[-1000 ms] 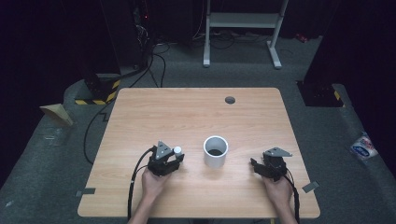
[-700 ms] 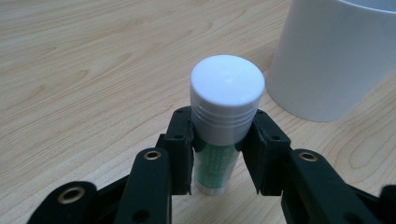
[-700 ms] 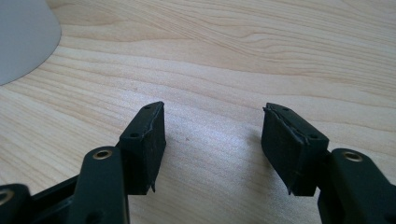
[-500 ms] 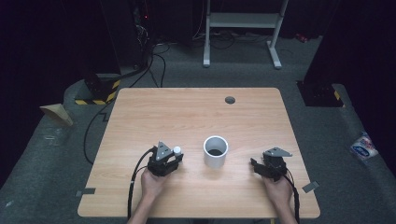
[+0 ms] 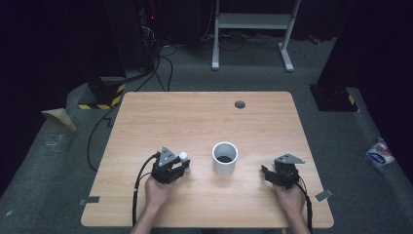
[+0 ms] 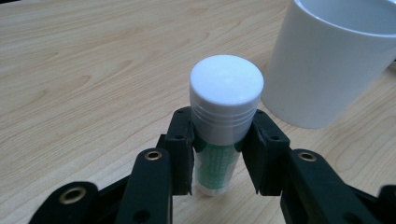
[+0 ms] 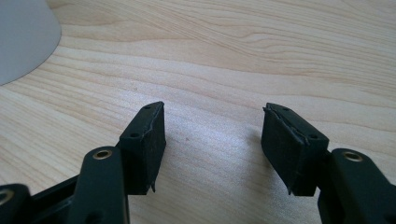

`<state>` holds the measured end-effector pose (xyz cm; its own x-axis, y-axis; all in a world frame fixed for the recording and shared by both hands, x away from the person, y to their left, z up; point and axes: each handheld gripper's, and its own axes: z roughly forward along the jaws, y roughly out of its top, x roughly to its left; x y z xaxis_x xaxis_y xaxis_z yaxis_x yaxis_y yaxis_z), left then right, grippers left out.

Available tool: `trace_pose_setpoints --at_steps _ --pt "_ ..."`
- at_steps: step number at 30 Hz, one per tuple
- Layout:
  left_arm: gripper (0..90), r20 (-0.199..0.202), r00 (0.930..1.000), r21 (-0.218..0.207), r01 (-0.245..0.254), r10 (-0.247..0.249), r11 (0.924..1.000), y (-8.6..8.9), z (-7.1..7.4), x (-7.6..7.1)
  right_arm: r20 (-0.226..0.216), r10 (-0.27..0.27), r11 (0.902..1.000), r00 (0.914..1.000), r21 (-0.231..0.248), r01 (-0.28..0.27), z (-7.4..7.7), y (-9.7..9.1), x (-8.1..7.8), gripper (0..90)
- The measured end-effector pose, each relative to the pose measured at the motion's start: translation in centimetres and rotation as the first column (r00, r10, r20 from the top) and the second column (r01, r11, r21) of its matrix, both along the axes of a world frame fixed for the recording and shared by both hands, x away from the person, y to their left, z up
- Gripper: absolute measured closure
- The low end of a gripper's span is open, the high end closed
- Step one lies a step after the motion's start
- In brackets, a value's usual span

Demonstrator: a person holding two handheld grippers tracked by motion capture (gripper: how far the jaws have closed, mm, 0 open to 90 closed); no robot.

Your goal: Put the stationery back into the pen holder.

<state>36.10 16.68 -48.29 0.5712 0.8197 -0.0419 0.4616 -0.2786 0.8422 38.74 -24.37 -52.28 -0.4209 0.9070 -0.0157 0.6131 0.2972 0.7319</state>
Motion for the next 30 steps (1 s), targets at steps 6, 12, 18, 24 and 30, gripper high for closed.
trace_pose_setpoints --at_steps 6,12,18,24,30 --pt "64.7 -0.001 1.0000 0.004 0.009 -0.009 0.9999 0.1 0.5 -0.1 0.000 0.001 1.0000 1.0000 0.000 -0.001 0.0 0.0 0.0 39.8" --pt "64.7 -0.003 0.9997 -0.018 0.025 -0.025 0.9995 0.1 1.5 0.0 0.000 0.000 1.0000 1.0000 0.000 0.000 0.0 0.0 0.0 39.8" --pt "64.7 -0.001 0.9985 -0.024 0.054 -0.054 0.9982 -0.2 2.5 0.0 0.000 0.000 1.0000 1.0000 0.000 0.000 0.0 0.0 0.0 39.7" --pt "64.7 -0.006 0.9976 -0.029 0.069 -0.069 0.9972 -0.3 3.2 0.2 0.000 0.001 1.0000 1.0000 0.000 -0.001 0.0 0.0 0.0 39.8" --pt "64.7 -0.009 0.9965 -0.043 0.083 -0.083 0.9957 -0.5 4.0 0.4 0.000 0.000 1.0000 1.0000 0.000 0.000 0.0 0.0 0.0 39.8"
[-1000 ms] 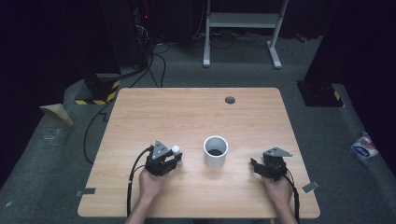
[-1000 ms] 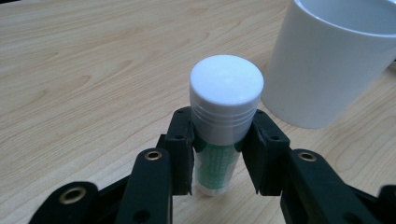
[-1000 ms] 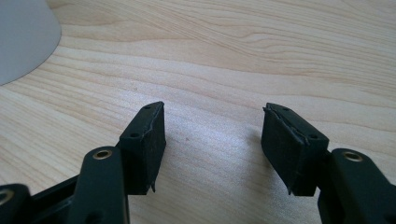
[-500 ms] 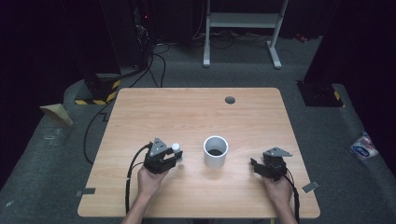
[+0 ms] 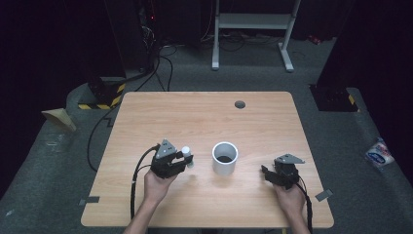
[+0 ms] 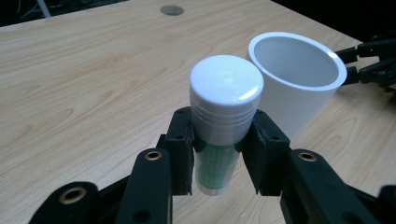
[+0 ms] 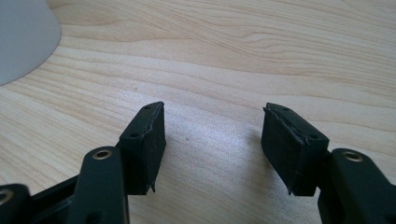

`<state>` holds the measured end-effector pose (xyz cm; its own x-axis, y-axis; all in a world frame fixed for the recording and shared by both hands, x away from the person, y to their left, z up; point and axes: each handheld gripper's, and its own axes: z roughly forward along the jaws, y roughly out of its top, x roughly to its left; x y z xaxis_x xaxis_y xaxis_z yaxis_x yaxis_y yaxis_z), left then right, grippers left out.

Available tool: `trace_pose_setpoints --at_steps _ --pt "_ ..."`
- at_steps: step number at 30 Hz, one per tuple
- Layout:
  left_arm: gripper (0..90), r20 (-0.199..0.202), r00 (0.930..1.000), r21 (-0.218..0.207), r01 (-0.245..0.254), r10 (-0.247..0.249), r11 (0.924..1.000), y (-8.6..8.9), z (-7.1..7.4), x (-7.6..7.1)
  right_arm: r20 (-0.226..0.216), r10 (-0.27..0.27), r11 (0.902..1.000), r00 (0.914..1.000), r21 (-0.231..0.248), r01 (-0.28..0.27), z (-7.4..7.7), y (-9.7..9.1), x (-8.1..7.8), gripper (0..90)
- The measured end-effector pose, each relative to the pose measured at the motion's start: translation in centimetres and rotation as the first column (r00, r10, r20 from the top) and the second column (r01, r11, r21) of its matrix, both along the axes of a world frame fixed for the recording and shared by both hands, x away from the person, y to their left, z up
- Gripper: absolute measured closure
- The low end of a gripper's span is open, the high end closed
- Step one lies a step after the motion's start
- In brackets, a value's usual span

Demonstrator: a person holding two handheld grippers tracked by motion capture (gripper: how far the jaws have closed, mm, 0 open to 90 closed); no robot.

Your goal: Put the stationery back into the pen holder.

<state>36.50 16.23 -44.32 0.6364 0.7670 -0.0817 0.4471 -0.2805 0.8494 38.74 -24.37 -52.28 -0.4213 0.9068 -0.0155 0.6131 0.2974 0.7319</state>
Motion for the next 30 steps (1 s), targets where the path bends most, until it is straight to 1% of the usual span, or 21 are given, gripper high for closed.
trace_pose_setpoints --at_steps 6,8,13,16,20,23,30 --pt "64.7 0.006 0.9999 0.006 0.015 -0.015 0.9999 -0.3 0.8 0.2 0.002 0.002 1.0000 1.0000 -0.001 -0.002 0.0 0.0 0.0 39.8" --pt "64.7 0.003 0.9998 -0.005 0.021 -0.021 0.9998 -0.4 1.1 0.2 0.001 0.001 1.0000 1.0000 -0.001 -0.001 0.0 0.0 0.0 39.7" --pt "64.7 0.010 0.9992 -0.002 0.039 -0.039 0.9992 -0.7 1.8 0.4 0.002 0.003 1.0000 1.0000 -0.001 -0.003 0.0 0.0 0.0 39.6" --pt "64.7 0.010 0.9988 -0.016 0.047 -0.047 0.9988 -0.9 2.3 0.6 0.001 0.002 1.0000 1.0000 -0.001 -0.002 0.0 0.0 0.0 39.6" --pt "64.7 0.016 0.9979 -0.009 0.063 -0.063 0.9980 -1.2 3.0 0.8 0.002 0.003 1.0000 1.0000 -0.002 -0.003 0.0 0.0 0.0 39.6" --pt "64.7 0.013 0.9975 -0.012 0.069 -0.069 0.9975 -1.5 3.4 0.9 0.002 0.003 1.0000 1.0000 -0.002 -0.003 0.0 0.0 0.0 39.7" --pt "64.7 0.011 0.9962 -0.011 0.086 -0.086 0.9962 -2.2 4.0 1.3 0.001 0.004 1.0000 1.0000 -0.001 -0.004 0.0 0.0 0.0 39.4"
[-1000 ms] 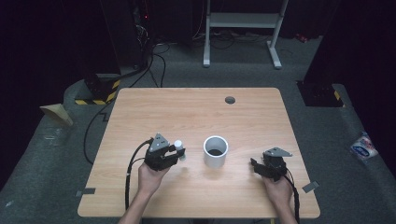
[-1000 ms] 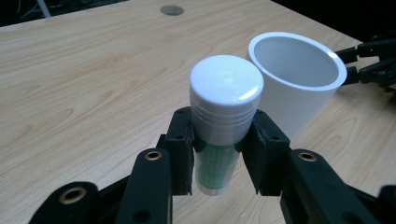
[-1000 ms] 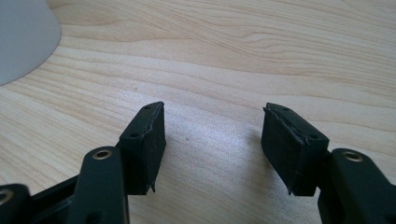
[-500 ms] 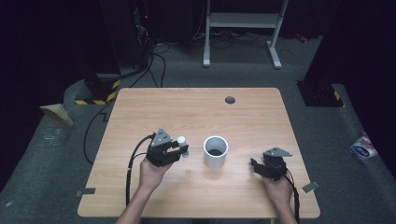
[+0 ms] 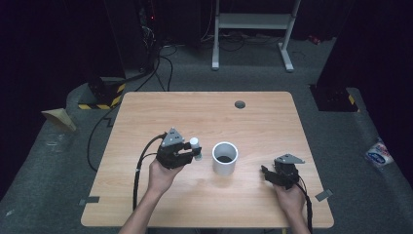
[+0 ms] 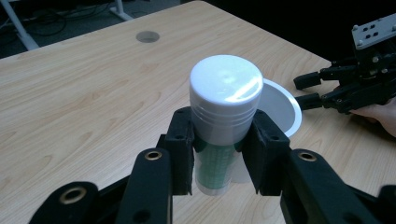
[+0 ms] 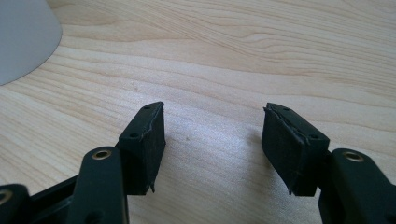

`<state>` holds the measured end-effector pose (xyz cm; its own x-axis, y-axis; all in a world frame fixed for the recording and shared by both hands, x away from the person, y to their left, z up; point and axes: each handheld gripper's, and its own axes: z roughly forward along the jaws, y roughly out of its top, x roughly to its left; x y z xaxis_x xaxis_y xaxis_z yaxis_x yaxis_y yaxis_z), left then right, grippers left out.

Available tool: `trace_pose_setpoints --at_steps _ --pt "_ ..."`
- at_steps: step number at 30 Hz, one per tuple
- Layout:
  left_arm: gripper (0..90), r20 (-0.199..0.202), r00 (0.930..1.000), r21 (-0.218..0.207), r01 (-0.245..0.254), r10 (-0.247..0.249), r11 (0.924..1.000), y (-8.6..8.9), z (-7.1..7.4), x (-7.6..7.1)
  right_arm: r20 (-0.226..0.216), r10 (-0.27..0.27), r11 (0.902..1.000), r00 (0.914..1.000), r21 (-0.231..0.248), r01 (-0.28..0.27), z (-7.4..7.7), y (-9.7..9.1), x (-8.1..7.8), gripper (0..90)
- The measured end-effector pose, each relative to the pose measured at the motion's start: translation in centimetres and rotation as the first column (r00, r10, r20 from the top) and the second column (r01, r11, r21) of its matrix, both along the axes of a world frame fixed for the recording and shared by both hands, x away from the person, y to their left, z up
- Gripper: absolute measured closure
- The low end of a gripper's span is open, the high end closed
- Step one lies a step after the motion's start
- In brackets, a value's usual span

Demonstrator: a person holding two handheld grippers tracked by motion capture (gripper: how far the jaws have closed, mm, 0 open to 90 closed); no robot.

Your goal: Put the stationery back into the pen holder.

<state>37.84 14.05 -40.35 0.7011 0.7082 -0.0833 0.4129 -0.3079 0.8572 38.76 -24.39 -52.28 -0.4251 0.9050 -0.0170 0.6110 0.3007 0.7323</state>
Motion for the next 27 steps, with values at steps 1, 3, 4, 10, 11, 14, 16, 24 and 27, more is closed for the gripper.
trace_pose_setpoints --at_steps 1,3,4,10,11,14,16,24,27 --pt "64.7 -0.004 1.0000 -0.007 0.004 -0.004 1.0000 -0.2 0.1 0.1 0.000 0.000 1.0000 1.0000 0.000 0.000 0.0 0.0 0.0 39.4" --pt "64.7 -0.001 0.9999 -0.002 0.012 -0.012 0.9999 -0.4 0.2 0.3 0.000 0.000 1.0000 1.0000 0.000 0.000 0.0 0.0 0.0 39.4" --pt "64.7 -0.004 0.9999 -0.003 0.014 -0.014 0.9999 -0.5 0.2 0.3 0.000 0.000 1.0000 1.0000 0.000 0.000 0.0 0.0 0.0 39.4" --pt "64.7 -0.003 0.9993 0.000 0.037 -0.037 0.9993 -1.6 0.5 0.7 0.000 0.000 1.0000 1.0000 -0.001 0.000 0.0 0.0 0.0 39.4" --pt "64.7 -0.004 0.9991 0.002 0.042 -0.042 0.9991 -1.8 0.6 0.8 0.000 0.000 1.0000 1.0000 -0.001 0.000 0.0 0.0 0.0 39.4" --pt "64.7 -0.002 0.9986 -0.003 0.053 -0.053 0.9986 -2.2 0.8 1.0 0.000 0.000 1.0000 1.0000 0.000 0.000 0.0 0.0 0.0 39.3" --pt "64.7 0.003 0.9983 -0.005 0.059 -0.059 0.9982 -2.4 1.1 1.2 0.000 0.001 1.0000 1.0000 0.000 -0.001 0.0 0.0 0.0 39.3" --pt "64.7 0.015 0.9977 -0.017 0.066 -0.065 0.9977 -3.4 2.0 1.9 0.000 0.001 1.0000 1.0000 0.000 -0.001 0.0 0.0 0.0 39.2" --pt "64.7 0.014 0.9977 -0.018 0.067 -0.067 0.9976 -3.9 1.8 2.2 -0.004 -0.002 1.0000 1.0000 0.001 0.002 0.0 0.0 0.0 39.0"
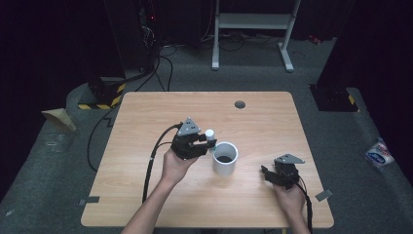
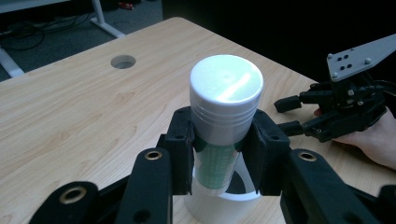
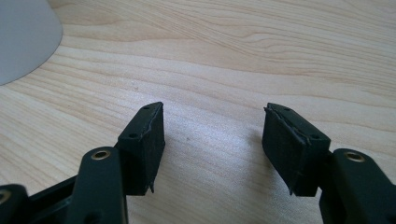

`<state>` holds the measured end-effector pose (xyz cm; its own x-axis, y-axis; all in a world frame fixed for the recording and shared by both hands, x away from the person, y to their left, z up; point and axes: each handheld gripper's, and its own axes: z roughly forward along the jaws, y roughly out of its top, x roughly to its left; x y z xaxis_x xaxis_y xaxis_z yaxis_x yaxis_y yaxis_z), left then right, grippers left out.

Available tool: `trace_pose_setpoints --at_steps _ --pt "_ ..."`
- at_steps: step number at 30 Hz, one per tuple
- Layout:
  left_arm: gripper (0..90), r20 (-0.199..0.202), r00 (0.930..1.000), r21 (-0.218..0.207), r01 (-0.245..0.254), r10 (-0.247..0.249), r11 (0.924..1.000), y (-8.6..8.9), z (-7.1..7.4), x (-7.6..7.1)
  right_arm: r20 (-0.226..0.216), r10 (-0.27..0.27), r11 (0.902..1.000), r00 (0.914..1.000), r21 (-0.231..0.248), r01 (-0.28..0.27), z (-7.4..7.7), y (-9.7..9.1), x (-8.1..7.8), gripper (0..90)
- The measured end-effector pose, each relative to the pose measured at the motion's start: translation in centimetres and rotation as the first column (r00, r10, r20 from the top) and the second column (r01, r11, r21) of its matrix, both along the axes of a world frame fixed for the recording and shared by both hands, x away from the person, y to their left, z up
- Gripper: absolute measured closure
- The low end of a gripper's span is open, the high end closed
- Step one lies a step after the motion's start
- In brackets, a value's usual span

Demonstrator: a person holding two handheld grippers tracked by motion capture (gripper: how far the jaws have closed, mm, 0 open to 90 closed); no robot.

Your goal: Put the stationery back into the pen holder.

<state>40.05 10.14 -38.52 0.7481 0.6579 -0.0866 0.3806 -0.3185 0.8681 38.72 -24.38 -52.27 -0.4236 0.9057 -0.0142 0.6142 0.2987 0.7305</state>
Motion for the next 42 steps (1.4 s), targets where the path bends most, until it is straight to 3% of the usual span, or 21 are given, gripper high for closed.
trace_pose_setpoints --at_steps 3,14,23,28,35,42 --pt "64.7 -0.001 1.0000 -0.008 0.007 -0.007 0.9999 -0.5 -0.2 0.3 0.000 0.000 1.0000 1.0000 -0.001 0.000 0.0 0.0 0.0 38.9" --pt "64.7 -0.005 0.9997 0.026 0.023 -0.023 0.9994 -2.6 -1.0 0.8 0.000 0.000 1.0000 1.0000 0.000 0.000 0.0 0.0 0.0 39.0" --pt "64.6 -0.008 0.9994 0.065 0.033 -0.033 0.9973 -3.9 -2.0 1.1 0.001 0.001 1.0000 1.0000 -0.001 -0.001 0.0 0.0 0.0 38.9" --pt "64.5 -0.015 0.9994 0.113 0.032 -0.031 0.9931 -4.5 -2.9 1.3 0.000 0.000 1.0000 1.0000 0.000 0.000 0.0 0.0 0.0 39.0" --pt "64.5 -0.030 0.9994 0.102 0.023 -0.020 0.9945 -4.7 -3.7 1.3 0.000 0.001 1.0000 1.0000 0.000 -0.001 0.0 0.0 0.0 38.9" --pt "64.3 -0.041 0.9988 0.124 0.031 -0.026 0.9919 -4.9 -4.7 1.2 0.000 0.000 1.0000 1.0000 0.000 0.000 0.0 0.0 0.0 38.9"
